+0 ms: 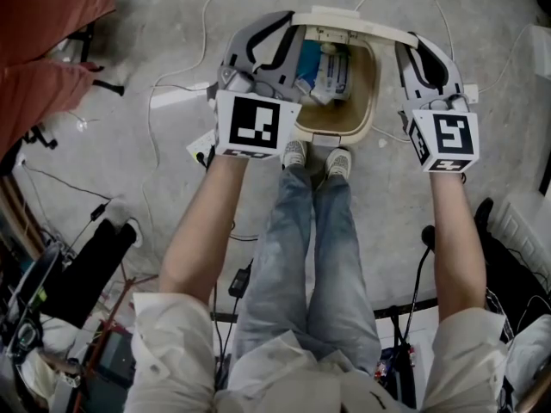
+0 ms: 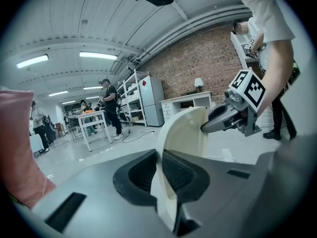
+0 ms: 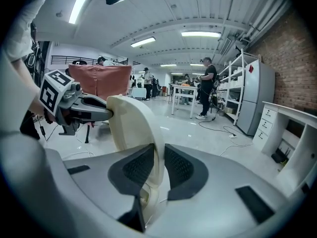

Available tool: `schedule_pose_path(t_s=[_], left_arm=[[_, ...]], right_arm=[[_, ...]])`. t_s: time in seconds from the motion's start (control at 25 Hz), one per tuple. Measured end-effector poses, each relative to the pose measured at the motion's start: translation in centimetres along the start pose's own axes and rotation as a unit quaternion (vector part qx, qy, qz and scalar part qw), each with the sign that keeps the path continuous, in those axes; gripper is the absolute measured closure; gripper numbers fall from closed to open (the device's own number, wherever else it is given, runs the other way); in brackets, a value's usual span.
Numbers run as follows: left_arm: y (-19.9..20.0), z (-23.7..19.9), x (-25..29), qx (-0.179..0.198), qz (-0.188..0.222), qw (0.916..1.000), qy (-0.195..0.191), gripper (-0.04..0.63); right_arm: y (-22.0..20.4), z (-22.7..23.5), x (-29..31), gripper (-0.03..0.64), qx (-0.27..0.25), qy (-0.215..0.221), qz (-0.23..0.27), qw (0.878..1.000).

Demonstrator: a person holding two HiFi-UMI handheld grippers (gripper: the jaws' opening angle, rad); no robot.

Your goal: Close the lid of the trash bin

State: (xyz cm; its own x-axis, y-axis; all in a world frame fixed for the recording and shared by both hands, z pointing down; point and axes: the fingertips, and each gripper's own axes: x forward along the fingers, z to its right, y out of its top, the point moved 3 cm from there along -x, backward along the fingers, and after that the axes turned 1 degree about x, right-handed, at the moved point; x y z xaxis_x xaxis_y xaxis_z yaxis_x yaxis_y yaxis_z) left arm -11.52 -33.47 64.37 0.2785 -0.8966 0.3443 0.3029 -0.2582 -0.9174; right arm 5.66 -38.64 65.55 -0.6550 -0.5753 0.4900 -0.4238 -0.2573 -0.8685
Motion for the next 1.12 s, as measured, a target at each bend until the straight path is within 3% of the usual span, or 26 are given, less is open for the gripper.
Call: schedule_pose_path(t_s=[0.56, 1.12], left_arm=[[-1.5, 2.7, -2.9, 0.052, -0.021, 0.9963, -0.066, 0.538], [-3.9, 5.5, -5.5, 0.058, -0.032, 0.9882, -0.138, 0.501]], right_arm=[[-1.8, -2.5, -2.4, 0.538, -0.036, 0.015, -0.017, 0.999], [-4.4, -4.9, -3.8, 0.521, -0.077, 0.057, -0.05, 0.994]])
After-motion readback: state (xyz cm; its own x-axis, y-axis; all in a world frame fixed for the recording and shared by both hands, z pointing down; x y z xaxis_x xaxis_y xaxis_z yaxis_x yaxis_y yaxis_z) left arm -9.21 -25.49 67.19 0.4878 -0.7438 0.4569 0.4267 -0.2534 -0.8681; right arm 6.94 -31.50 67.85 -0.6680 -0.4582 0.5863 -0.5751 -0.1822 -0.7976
